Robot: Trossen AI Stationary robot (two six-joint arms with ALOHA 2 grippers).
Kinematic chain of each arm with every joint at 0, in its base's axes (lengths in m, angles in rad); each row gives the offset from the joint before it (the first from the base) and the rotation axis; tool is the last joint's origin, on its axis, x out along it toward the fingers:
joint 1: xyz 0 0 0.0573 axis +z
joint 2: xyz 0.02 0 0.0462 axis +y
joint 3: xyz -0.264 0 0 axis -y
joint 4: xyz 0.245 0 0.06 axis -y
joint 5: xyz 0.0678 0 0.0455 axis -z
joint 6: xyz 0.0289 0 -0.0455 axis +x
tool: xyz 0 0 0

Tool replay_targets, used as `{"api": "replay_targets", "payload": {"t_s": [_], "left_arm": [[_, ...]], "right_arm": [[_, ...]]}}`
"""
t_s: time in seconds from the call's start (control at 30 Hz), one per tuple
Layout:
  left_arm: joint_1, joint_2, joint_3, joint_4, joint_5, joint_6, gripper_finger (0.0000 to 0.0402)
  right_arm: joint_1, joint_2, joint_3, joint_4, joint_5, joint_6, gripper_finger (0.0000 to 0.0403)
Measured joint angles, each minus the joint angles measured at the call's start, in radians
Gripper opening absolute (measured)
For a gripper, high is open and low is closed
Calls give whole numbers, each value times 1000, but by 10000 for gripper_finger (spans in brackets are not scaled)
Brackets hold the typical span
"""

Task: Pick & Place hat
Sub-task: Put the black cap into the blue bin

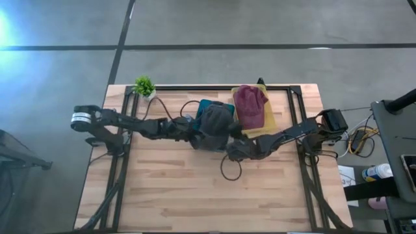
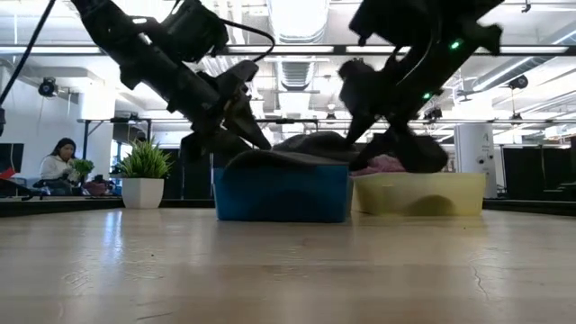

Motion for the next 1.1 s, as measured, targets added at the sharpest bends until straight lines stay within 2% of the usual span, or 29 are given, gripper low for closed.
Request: {"api": "replay_targets", "payload": {"t_s": [0.17,0.23,0.3,0.4,0.47,0.53,0.63,0.7,0.9,1.1], "left_arm": [[0,39,19,5,-14,1,138],[0,44,24,1,-23,1,138],[-1,45,26,-1,-48,1,138],[0,39,26,-11,-123,11,138],[1,32,26,-19,-167,13,138],[0,17,33,-27,-211,25,138],[-7,-16,49,-55,-269,71,138],[-7,-34,61,-90,-279,89,138],[-14,-63,72,-154,-206,89,138],[-41,-55,68,-228,-204,86,138]], "right_arm": [[23,-73,35,-129,54,151,148],[24,-114,63,-189,44,310,147],[7,-158,111,-294,-68,611,142],[-72,-192,148,-375,-329,1103,134],[-123,-192,147,-394,-435,1329,129],[-163,-192,141,-377,-509,1455,127],[-200,-168,128,-355,-604,1587,130],[-207,-148,122,-349,-622,1632,133],[-220,-128,126,-290,-618,1607,134],[-277,-55,144,-283,-584,1520,122]]}}
